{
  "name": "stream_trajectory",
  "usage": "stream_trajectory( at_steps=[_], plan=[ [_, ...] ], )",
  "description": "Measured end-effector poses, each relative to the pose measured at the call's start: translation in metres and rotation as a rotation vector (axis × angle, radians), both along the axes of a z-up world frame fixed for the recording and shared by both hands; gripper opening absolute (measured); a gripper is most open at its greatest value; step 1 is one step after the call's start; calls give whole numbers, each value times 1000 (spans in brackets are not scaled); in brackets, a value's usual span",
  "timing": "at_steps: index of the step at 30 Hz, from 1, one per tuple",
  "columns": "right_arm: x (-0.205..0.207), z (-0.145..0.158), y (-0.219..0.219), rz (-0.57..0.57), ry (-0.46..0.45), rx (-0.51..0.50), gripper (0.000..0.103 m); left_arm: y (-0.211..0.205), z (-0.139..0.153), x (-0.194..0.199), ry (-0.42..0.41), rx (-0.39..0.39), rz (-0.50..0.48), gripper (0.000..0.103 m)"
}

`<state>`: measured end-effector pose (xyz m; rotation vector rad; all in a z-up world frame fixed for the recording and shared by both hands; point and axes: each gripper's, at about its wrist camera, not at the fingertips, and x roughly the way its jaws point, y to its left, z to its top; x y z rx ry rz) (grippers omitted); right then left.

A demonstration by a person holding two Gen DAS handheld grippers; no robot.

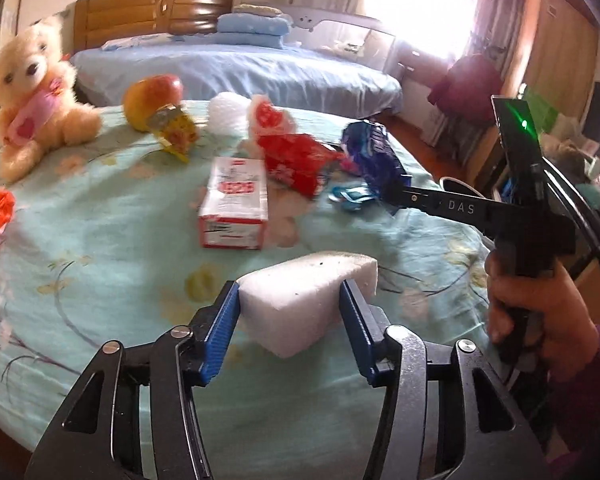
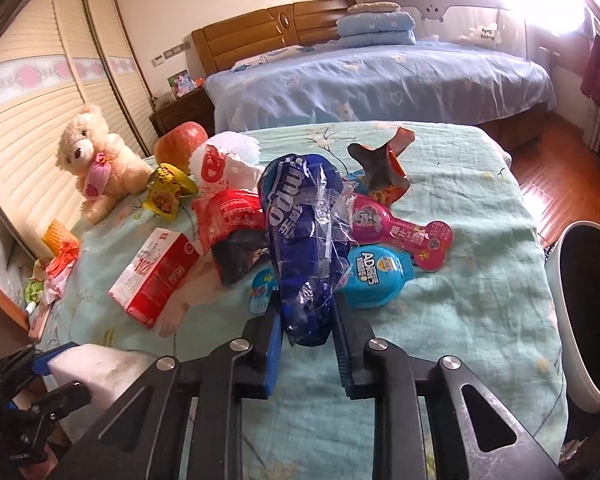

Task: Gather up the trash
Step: 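Grasp the white sponge with left tool while right tool grasps blue Oreo wrapper, then carry sponge and wrapper over the bin and open both tools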

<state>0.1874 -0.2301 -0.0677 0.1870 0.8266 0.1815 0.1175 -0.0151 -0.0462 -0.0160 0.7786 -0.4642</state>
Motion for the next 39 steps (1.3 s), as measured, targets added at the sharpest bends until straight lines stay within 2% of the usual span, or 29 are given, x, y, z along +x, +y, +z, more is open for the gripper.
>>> stream_trajectory(
  at_steps=[7, 19, 39],
  plan=[
    [-27, 10, -19, -29, -23, 15, 21, -34, 3, -1, -16, -13, -31, 49],
    [-68, 13, -80, -159, -22, 28, 21, -94, 6, 9, -8, -34, -75, 49],
    [-101, 12, -160, -329, -31, 42, 21, -192, 16, 18, -54, 31, -156, 49]
  ],
)
